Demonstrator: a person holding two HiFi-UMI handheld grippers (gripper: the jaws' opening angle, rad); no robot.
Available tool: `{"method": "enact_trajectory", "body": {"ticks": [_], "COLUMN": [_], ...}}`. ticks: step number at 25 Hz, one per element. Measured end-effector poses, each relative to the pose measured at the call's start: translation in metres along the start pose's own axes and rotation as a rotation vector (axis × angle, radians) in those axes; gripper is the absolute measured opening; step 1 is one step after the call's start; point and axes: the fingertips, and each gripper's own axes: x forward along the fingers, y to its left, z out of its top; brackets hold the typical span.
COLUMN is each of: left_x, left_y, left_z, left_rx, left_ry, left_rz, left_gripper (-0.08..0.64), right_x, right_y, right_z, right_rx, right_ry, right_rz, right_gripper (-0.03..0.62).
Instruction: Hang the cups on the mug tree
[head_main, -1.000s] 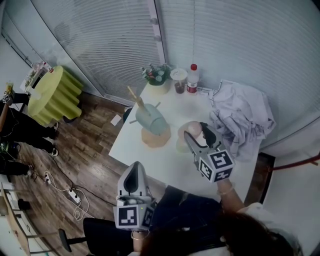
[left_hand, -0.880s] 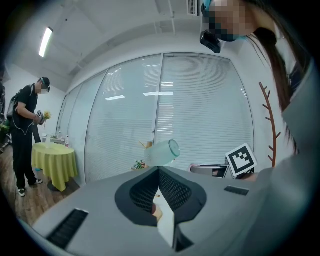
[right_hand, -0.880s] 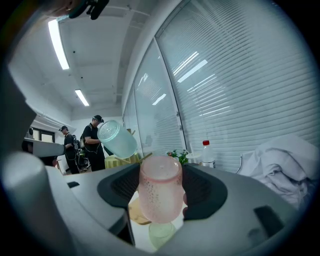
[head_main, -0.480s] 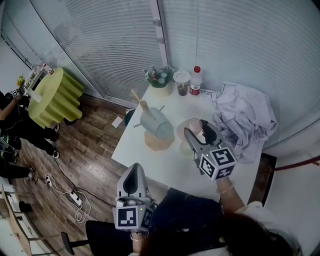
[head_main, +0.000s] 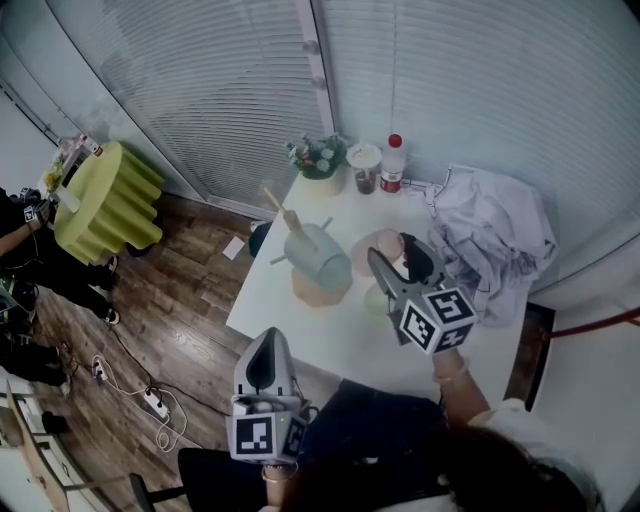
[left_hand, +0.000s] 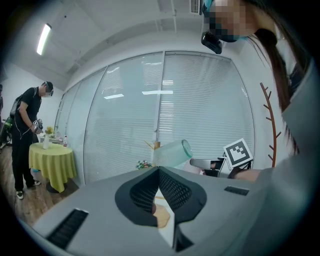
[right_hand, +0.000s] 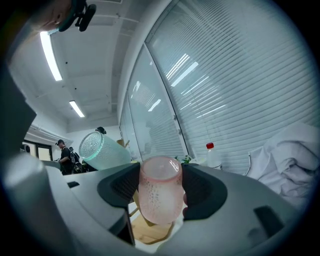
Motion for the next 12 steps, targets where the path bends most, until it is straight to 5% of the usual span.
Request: {"method": "enact_trajectory", "body": {"ticks": [12], "left_x": [0.013], "left_y": [0.006], "left_z": [0.007], "left_rx": [-0.027], "left_ry": [-0.027], "left_rz": [-0.040], "left_gripper": [0.003], "right_x": [0.016], "right_y": [-0.006], "right_z": [0.023], "right_rx": [0.078], "right_ry": [-0.089], "right_rz": [-0.003], "right_gripper": [0.272]}}
